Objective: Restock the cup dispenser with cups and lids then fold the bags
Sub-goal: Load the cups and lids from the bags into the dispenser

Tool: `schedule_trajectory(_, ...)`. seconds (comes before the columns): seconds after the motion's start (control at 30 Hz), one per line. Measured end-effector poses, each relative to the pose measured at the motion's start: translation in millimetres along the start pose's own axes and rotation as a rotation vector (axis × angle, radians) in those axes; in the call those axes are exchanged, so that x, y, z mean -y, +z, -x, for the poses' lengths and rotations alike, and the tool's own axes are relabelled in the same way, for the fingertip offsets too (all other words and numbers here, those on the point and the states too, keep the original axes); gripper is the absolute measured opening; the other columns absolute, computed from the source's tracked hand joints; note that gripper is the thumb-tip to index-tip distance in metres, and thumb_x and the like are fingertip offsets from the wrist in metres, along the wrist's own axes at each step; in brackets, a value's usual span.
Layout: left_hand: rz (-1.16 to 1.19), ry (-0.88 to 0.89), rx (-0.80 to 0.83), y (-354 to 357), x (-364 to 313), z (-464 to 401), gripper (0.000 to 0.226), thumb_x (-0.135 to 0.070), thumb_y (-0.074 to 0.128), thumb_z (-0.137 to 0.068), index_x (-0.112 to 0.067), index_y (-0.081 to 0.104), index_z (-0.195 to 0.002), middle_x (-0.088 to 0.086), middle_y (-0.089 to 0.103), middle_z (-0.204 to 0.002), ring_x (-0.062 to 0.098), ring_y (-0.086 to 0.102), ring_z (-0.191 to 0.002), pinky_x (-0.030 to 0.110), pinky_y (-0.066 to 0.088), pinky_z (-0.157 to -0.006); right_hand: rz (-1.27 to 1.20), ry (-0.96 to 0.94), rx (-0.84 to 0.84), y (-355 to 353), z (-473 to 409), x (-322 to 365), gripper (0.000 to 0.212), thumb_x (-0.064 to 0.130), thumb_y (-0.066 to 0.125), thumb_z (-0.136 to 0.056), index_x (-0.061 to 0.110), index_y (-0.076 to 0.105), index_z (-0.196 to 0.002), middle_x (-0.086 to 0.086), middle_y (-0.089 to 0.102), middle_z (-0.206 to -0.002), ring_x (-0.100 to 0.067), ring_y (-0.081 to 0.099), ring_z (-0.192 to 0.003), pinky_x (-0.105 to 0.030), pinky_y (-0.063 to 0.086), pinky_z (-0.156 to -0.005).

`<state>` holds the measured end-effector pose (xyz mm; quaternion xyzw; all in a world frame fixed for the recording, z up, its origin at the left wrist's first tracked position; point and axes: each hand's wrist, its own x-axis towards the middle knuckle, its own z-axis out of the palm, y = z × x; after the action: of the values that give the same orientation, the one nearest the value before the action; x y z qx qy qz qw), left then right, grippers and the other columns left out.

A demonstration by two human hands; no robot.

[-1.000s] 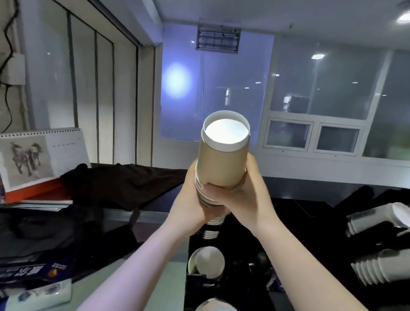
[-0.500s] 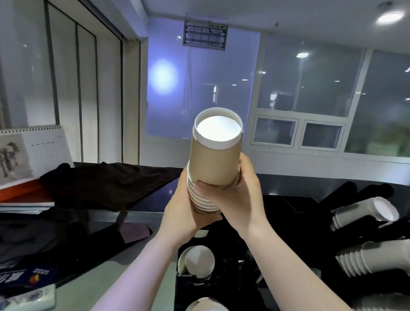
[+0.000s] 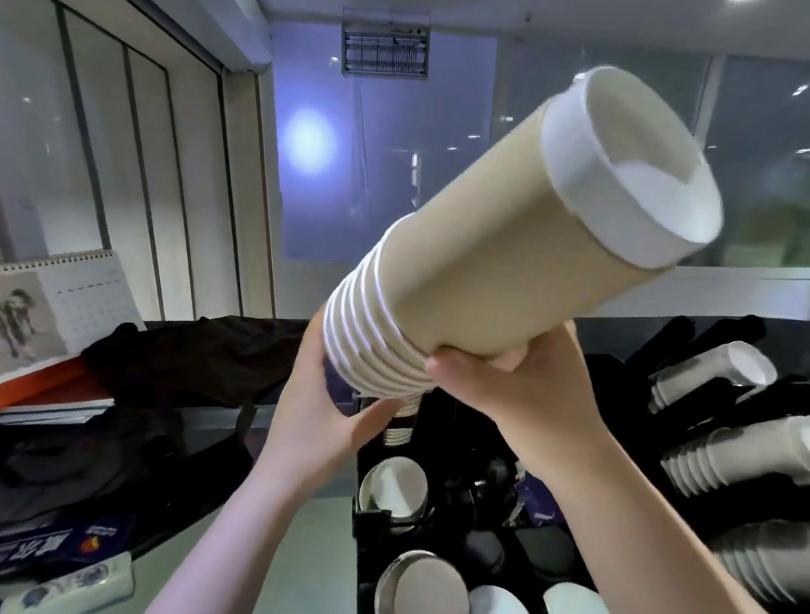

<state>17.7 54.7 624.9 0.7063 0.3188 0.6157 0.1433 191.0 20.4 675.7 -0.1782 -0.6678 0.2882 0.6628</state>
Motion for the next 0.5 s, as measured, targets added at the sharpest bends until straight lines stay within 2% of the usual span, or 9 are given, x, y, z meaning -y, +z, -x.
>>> schedule_trajectory(0.03,0.043,0.005,0.028,-3.3,-6.1,6.7,0.083,-0.034,0.080,-0.067,-0.020,0.040,-0.139,-0.018,0.055,-0.130,-0.001,0.054,-0.118,0.009,0.046,-0.085,0.012,0.019,0.030,-1.2,5.4,0.2,0.060,0.028,0.083,-0.059,0.001,0.059,-0.108,0.003,0.072,-0.096,-0.015,0.067,-0.095,-0.027,0.051,-0.078)
schedule_trajectory(0.1,0.117,-0.019,0.093,-9.3,-13.0,20.6,0.094,-0.029,0.081,-0.064,-0.024,0.032,-0.144,-0.007,0.052,-0.137,0.011,0.052,-0.125,0.028,0.051,-0.094,0.039,0.088,0.077,-1.9,14.9,0.2,0.067,0.030,0.083,-0.059,-0.002,0.057,-0.112,0.000,0.071,-0.100,-0.018,0.067,-0.098,-0.030,0.052,-0.079)
schedule_trajectory(0.17,0.174,-0.054,0.150,-13.1,-14.0,33.0,0.109,-0.023,0.082,-0.059,-0.024,0.022,-0.149,-0.002,0.046,-0.143,0.020,0.046,-0.132,0.050,0.045,-0.102,0.054,0.152,0.127,-1.1,23.6,-1.7,0.074,0.032,0.083,-0.059,-0.003,0.055,-0.118,-0.007,0.069,-0.106,-0.023,0.066,-0.102,-0.036,0.053,-0.081)
schedule_trajectory(0.2,0.199,-0.069,0.170,-13.3,-14.9,38.2,0.113,-0.020,0.082,-0.057,-0.023,0.018,-0.150,-0.001,0.045,-0.144,0.023,0.046,-0.132,0.055,0.043,-0.102,0.050,0.181,0.150,-0.6,27.5,-3.6,0.075,0.031,0.083,-0.059,-0.004,0.054,-0.119,-0.007,0.069,-0.106,-0.023,0.065,-0.102,-0.035,0.053,-0.081)
schedule_trajectory(0.27,0.219,-0.074,0.179,-12.7,-14.1,45.7,0.111,-0.017,0.081,-0.055,-0.025,0.022,-0.149,-0.002,0.048,-0.141,0.022,0.049,-0.128,0.050,0.048,-0.098,0.072,0.230,0.185,1.2,33.8,-7.0,0.073,0.030,0.082,-0.061,-0.003,0.053,-0.119,-0.004,0.069,-0.103,-0.020,0.065,-0.100,-0.032,0.051,-0.079)
schedule_trajectory(0.33,0.184,-0.082,0.163,-10.6,-10.7,49.5,0.098,-0.021,0.082,-0.055,-0.039,0.037,-0.139,-0.009,0.056,-0.130,0.013,0.057,-0.118,0.030,0.054,-0.086,0.133,0.259,0.201,4.0,38.0,-9.0,0.072,0.029,0.084,-0.061,0.004,0.052,-0.121,-0.003,0.068,-0.106,-0.020,0.065,-0.102,-0.032,0.051,-0.080)
schedule_trajectory(0.37,0.156,-0.105,0.156,-9.9,-8.3,50.8,0.092,-0.024,0.084,-0.054,-0.045,0.042,-0.133,-0.013,0.059,-0.126,0.009,0.060,-0.113,0.024,0.054,-0.082,0.160,0.252,0.197,5.2,39.3,-10.0,0.071,0.026,0.085,-0.061,0.009,0.052,-0.122,-0.001,0.067,-0.108,-0.018,0.064,-0.103,-0.031,0.051,-0.081)
schedule_trajectory(0.47,0.080,-0.174,0.192,-8.0,3.7,55.4,0.089,-0.023,0.087,-0.054,-0.047,0.046,-0.129,-0.016,0.063,-0.121,0.004,0.062,-0.108,0.025,0.053,-0.081,0.145,0.183,0.079,5.1,40.1,-10.2,0.064,0.023,0.084,-0.062,0.020,0.051,-0.118,0.011,0.068,-0.104,-0.007,0.065,-0.097,-0.020,0.050,-0.077)
schedule_trajectory(0.5,0.061,-0.189,0.211,-6.7,7.0,56.7,0.090,-0.020,0.087,-0.055,-0.048,0.045,-0.129,-0.018,0.063,-0.121,0.002,0.062,-0.108,0.024,0.051,-0.082,0.113,0.169,0.037,3.9,39.5,-10.1,0.065,0.023,0.083,-0.062,0.022,0.052,-0.119,0.011,0.068,-0.107,-0.007,0.064,-0.100,-0.020,0.051,-0.079)
